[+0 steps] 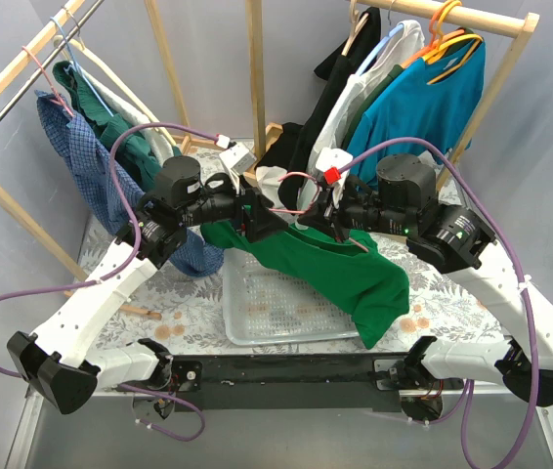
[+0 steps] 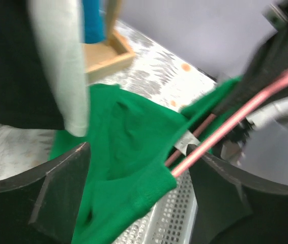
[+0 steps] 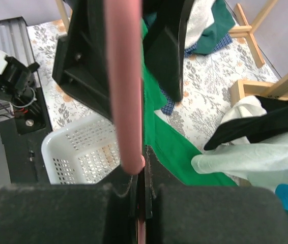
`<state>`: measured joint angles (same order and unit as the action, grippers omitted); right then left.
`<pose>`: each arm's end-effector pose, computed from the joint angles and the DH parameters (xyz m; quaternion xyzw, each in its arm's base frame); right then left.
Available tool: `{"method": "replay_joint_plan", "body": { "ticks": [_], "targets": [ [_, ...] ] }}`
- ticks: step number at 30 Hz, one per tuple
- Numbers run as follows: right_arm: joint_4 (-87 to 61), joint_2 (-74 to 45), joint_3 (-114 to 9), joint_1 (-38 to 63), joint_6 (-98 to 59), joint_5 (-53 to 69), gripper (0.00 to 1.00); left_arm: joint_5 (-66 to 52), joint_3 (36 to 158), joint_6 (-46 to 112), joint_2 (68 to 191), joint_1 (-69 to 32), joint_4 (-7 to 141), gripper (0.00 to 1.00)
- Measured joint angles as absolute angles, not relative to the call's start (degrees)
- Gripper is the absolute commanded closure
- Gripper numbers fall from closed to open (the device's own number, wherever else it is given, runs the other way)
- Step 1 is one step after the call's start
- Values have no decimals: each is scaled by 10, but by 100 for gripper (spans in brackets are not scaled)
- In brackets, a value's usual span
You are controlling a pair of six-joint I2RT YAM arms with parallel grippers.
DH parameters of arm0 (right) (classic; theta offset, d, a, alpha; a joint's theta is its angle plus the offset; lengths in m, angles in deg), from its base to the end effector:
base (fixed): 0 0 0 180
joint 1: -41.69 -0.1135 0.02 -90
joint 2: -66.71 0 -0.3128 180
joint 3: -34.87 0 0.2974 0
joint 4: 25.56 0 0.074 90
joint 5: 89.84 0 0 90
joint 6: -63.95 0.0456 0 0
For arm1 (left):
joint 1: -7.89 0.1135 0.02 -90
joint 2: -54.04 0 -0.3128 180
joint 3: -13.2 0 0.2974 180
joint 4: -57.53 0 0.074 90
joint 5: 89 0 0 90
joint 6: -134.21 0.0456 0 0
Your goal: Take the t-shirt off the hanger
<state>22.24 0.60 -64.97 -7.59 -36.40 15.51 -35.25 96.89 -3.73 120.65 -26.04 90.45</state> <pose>0.1573 0.2012 0.5360 -0.4598 0.6371 0.3024 0.5397 0.2228 -0.1824 0.4577 0.0937 0.7754 -0.5629 0.2703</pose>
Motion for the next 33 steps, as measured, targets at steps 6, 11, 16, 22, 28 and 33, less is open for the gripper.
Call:
{"method": "replay_joint_plan", "body": {
  "ticks": [6, 11, 16, 22, 28, 33],
  "targets": [
    [235, 22, -646, -76, -381, 131, 99, -221, 968, -29, 1173, -267, 906, 14],
    [257, 30, -678, -76, -400, 113, 99, -140, 951, -27, 1127, -274, 897, 13],
    [295, 47, -695, -76, -407, 97, 99, -90, 918, -33, 1096, -275, 883, 11],
    [358, 81, -695, -75, -411, 70, 99, -10, 903, -36, 1077, -263, 882, 7],
    [370, 95, -687, -75, -411, 54, 99, 6, 904, -32, 1068, -263, 877, 7],
    [372, 102, -687, -75, -411, 46, 99, 11, 883, -37, 1064, -263, 863, 7]
  ]
}}
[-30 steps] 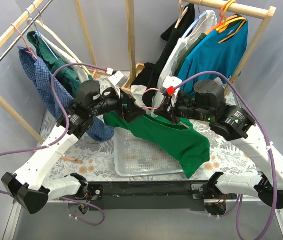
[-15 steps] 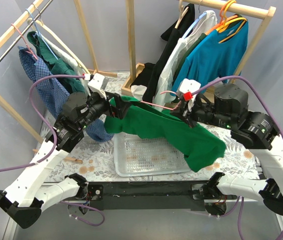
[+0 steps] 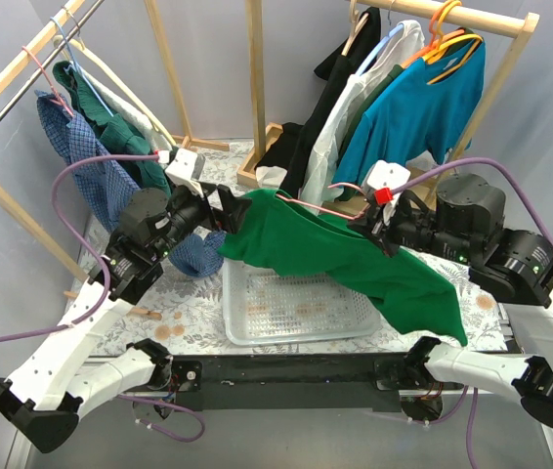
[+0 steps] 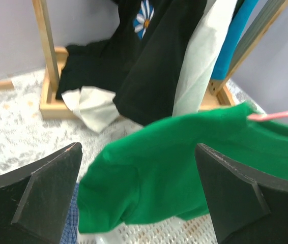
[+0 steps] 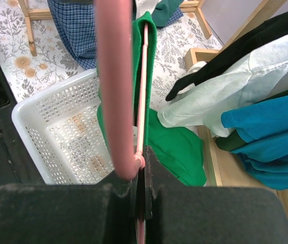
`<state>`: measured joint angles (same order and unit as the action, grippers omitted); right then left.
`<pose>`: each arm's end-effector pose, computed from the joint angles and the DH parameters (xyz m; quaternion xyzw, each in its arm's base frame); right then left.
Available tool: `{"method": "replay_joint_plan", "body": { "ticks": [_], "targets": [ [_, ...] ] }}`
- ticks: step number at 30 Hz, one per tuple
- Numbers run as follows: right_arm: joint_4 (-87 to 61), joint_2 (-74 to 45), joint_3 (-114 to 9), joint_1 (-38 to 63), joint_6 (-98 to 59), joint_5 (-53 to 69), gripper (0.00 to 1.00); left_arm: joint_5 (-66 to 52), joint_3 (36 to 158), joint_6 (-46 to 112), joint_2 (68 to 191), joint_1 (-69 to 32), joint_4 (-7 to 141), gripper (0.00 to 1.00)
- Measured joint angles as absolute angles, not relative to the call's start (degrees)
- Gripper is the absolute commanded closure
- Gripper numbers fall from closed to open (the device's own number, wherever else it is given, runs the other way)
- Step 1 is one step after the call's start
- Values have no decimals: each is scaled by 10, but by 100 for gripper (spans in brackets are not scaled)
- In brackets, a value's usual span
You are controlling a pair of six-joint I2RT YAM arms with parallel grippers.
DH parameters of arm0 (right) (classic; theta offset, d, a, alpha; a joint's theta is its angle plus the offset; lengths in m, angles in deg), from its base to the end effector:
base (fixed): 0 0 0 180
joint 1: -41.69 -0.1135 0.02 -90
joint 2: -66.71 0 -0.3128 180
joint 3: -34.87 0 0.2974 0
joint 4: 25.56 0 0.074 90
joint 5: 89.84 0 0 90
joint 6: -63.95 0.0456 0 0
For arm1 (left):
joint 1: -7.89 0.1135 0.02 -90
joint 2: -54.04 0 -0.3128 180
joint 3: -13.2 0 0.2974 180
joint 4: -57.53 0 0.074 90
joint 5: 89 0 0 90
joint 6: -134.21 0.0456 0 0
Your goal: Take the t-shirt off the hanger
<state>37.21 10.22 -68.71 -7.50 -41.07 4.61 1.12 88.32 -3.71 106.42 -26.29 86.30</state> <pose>0.1050 0.1271 0.5598 -0.4431 0.6621 0.2069 0.5679 0.1839 -0.1248 0.4637 -0.0896 0.7379 -0.4387 0.5050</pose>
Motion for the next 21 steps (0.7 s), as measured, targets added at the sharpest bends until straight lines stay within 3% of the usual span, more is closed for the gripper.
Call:
{"method": "replay_joint_plan", "body": {
  "ticks": [3, 5, 8, 13, 21],
  "targets": [
    [375, 109, -691, -75, -411, 46, 99, 7, 852, -43, 1059, -262, 858, 7],
    [378, 115, -698, -75, -411, 46, 99, -5, 832, -45, 1059, -261, 853, 21],
    [380, 123, -709, -75, -411, 46, 99, -40, 803, -43, 1056, -260, 848, 26],
    [387, 131, -747, -75, -411, 53, 99, -96, 751, -29, 1039, -260, 837, 21],
    [412, 127, -782, -75, -411, 84, 99, -71, 720, 6, 1027, -260, 780, 12]
  ]
}}
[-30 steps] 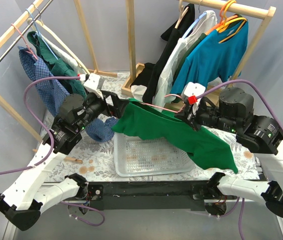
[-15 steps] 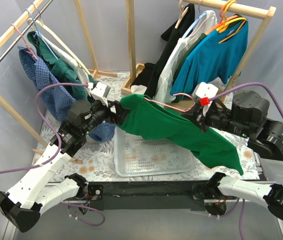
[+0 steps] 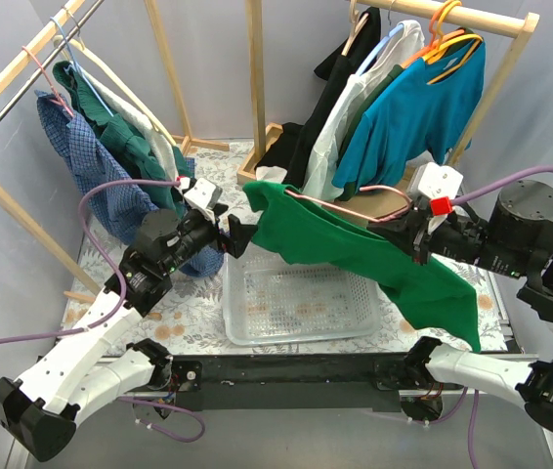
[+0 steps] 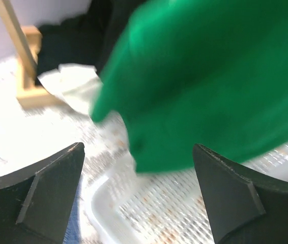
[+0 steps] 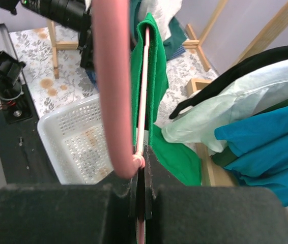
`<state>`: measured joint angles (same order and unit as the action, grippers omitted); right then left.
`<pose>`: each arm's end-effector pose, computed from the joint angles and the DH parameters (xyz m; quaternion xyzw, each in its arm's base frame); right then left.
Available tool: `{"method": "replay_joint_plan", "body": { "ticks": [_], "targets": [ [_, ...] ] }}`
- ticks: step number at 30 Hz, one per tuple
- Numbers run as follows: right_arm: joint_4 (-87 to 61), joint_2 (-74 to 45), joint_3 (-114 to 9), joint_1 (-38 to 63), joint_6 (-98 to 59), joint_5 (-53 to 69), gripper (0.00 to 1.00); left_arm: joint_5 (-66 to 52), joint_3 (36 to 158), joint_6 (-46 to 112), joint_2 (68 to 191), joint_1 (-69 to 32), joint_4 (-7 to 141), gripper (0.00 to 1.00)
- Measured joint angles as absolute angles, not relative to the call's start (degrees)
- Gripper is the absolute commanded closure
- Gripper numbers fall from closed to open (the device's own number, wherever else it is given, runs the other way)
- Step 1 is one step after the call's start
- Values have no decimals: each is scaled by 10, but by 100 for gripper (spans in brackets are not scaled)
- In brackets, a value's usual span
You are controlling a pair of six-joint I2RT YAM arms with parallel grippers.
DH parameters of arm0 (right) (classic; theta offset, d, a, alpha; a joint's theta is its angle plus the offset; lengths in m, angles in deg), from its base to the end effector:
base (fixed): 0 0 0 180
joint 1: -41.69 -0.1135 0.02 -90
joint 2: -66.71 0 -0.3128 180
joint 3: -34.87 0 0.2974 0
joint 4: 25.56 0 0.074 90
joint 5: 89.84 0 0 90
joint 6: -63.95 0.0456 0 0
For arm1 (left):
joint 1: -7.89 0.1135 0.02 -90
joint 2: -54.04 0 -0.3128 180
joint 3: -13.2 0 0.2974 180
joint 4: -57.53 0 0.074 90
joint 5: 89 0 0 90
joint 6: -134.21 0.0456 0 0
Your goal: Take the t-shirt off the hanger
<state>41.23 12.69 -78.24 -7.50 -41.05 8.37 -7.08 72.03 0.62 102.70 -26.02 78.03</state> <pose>0.0650 0.0853 0.6058 -0.4390 0.6112 0.2445 0.6115 0.1818 -0.1299 0.3795 -0.0197 0.7671 -0.4421 0.4645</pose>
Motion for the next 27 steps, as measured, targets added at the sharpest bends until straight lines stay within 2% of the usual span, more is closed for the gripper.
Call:
{"method": "replay_joint_plan", "body": {
  "ticks": [3, 5, 10, 11, 13, 15, 16, 23, 27],
  "targets": [
    [430, 122, -785, -75, -411, 99, 99, -69, 720, 33, 1021, -260, 757, 14],
    [443, 119, -790, -75, -411, 111, 99, -81, 720, 51, 1015, -260, 749, 20],
    [463, 116, -805, -75, -411, 136, 99, -132, 720, 71, 1004, -260, 745, 44],
    [464, 117, -808, -75, -411, 140, 99, -141, 720, 72, 1004, -260, 744, 53],
    [464, 119, -814, -75, -410, 146, 99, -156, 720, 72, 1007, -260, 745, 62],
    [464, 121, -817, -75, -410, 147, 99, -167, 720, 70, 1011, -260, 746, 95],
    [464, 123, -819, -75, -410, 147, 99, -171, 720, 69, 1015, -260, 748, 100],
    [466, 135, -819, -75, -410, 142, 99, -151, 720, 67, 1029, -260, 755, 100],
    [465, 157, -783, -75, -404, 133, 99, -58, 722, 53, 1039, -260, 756, 100]
  ]
}}
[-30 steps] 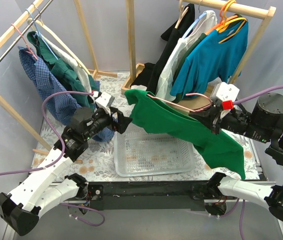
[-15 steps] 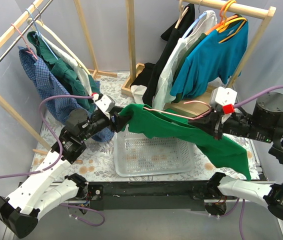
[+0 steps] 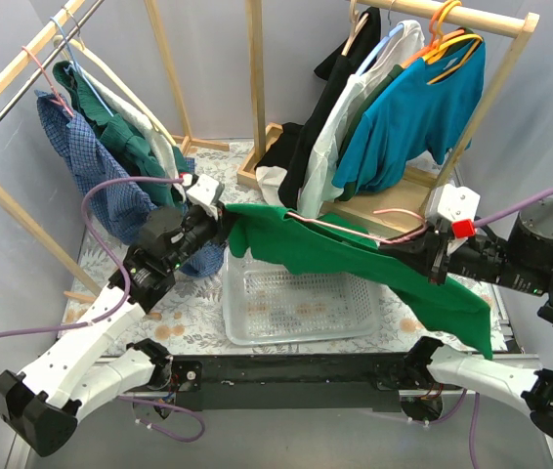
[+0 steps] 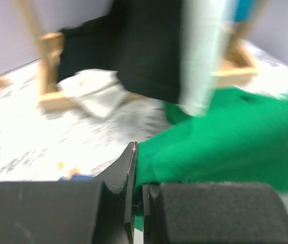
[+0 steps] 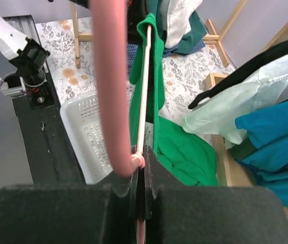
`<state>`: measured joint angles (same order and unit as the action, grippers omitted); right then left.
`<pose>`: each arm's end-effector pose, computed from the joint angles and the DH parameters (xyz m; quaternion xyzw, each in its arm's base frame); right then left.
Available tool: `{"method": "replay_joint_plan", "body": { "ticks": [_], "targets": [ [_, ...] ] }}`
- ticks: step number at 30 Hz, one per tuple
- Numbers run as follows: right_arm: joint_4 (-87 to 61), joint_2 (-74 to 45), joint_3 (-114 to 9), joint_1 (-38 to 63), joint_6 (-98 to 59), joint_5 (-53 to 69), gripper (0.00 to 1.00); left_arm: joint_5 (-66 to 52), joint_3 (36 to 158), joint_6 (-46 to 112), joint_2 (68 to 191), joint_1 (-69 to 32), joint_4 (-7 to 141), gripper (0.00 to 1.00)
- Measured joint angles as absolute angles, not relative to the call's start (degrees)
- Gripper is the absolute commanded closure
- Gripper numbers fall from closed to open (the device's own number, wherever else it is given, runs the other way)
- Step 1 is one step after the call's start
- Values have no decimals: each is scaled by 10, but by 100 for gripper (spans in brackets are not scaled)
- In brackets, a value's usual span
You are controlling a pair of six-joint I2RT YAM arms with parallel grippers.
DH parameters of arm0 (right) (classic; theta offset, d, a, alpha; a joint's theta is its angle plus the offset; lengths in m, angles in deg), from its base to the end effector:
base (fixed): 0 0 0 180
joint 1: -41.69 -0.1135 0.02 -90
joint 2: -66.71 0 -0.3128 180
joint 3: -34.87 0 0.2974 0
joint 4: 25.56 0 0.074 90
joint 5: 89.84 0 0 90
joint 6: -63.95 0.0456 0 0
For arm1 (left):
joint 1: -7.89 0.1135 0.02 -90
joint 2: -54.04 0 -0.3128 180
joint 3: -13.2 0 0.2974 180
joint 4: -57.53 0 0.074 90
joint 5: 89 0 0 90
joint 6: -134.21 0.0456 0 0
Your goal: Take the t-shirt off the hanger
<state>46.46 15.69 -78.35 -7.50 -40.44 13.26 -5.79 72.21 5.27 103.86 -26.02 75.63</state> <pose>0.0436 0.0663 0.5995 -0.4628 0.6073 0.2746 0.5844 0.1875 -0.1326 0.3815 0.0052 0.7595 -0.4215 0.4954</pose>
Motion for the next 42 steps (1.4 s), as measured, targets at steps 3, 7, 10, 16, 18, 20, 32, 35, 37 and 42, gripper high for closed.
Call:
{"method": "replay_joint_plan", "body": {
  "ticks": [3, 7, 10, 16, 18, 20, 32, 35, 37, 42],
  "targets": [
    [459, 186, -744, -75, -398, 125, 99, 44, 743, 30, 1063, -261, 766, 100],
    [450, 234, -680, -75, -387, 105, 99, 150, 786, -2, 1099, -260, 781, 100],
    [431, 260, -659, -75, -380, 88, 99, 194, 815, -31, 1113, -256, 791, 100],
    [397, 285, -658, -75, -379, 63, 99, 215, 859, -83, 1136, -237, 817, 100],
    [385, 289, -658, -75, -380, 55, 99, 207, 869, -100, 1148, -223, 830, 100],
    [368, 292, -655, -75, -381, 46, 99, 194, 869, -112, 1154, -216, 838, 100],
    [248, 200, -710, -75, -402, -40, 99, -112, 951, -106, 1212, -231, 845, 100],
    [181, 174, -708, -75, -407, -71, 99, -149, 980, -97, 1231, -270, 840, 100],
    [131, 175, -676, -75, -409, -100, 99, -161, 985, -92, 1240, -297, 838, 100],
    [47, 201, -601, -75, -411, -195, 99, -160, 985, -84, 1264, -362, 838, 100]
  ]
}}
